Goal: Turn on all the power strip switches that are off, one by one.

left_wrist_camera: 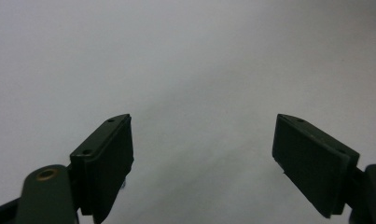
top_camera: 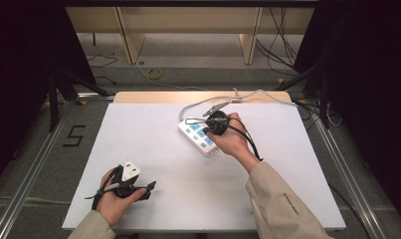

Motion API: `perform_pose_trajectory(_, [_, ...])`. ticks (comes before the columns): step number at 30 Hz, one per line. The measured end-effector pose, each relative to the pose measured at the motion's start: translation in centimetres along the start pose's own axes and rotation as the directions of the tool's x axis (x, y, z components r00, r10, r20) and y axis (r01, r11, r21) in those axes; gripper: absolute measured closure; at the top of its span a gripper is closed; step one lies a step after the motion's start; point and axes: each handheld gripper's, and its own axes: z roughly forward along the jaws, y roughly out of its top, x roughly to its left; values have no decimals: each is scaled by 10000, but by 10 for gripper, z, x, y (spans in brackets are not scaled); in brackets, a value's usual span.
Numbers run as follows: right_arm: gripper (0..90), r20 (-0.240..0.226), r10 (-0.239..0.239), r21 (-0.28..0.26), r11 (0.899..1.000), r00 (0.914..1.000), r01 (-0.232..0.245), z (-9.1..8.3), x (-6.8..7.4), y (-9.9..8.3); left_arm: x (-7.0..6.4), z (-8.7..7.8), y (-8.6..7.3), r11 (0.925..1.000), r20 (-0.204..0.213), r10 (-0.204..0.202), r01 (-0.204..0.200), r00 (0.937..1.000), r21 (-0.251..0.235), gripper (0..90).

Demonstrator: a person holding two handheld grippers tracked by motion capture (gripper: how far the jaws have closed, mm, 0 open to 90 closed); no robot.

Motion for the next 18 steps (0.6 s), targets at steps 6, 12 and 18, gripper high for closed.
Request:
perform_pose_trajectory(6, [900,0,64,46,10000,10000,-64,2,0,5,0,0,0,10000,2,27,-27,10000,4,203])
perform_pose_trajectory(12, [900,-49,69,90,9999,10000,-68,7,1,9,0,0,0,10000,7,43,-43,10000,-6,203])
perform_pose_trajectory(18, [900,-112,-5,130,9999,9999,6,13,1,12,-1,0,0,10000,-2,82,-82,10000,4,203])
